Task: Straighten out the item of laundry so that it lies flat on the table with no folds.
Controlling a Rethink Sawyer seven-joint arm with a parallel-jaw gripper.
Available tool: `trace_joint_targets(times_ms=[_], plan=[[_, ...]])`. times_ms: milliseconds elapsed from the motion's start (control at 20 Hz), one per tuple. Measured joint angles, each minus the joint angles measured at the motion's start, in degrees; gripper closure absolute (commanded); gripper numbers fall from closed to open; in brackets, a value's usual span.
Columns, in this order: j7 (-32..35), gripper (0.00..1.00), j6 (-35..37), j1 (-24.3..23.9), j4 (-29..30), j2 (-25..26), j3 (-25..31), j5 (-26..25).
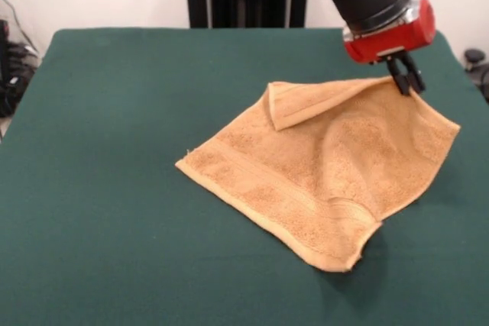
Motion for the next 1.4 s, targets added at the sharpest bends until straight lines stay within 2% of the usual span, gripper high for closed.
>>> trace_joint_targets(times_ms=[750, 1350, 1400], plan=[[0.0, 1.0, 0.0, -5.46, 0.75, 2.25, 5.55, 0.01], [0.0, 1.0, -0.01, -6.31, 1.33, 4.51, 6.82, 0.01], [0.0, 0.0, -0.01, -6.32, 1.8, 4.52, 6.95, 0.01]])
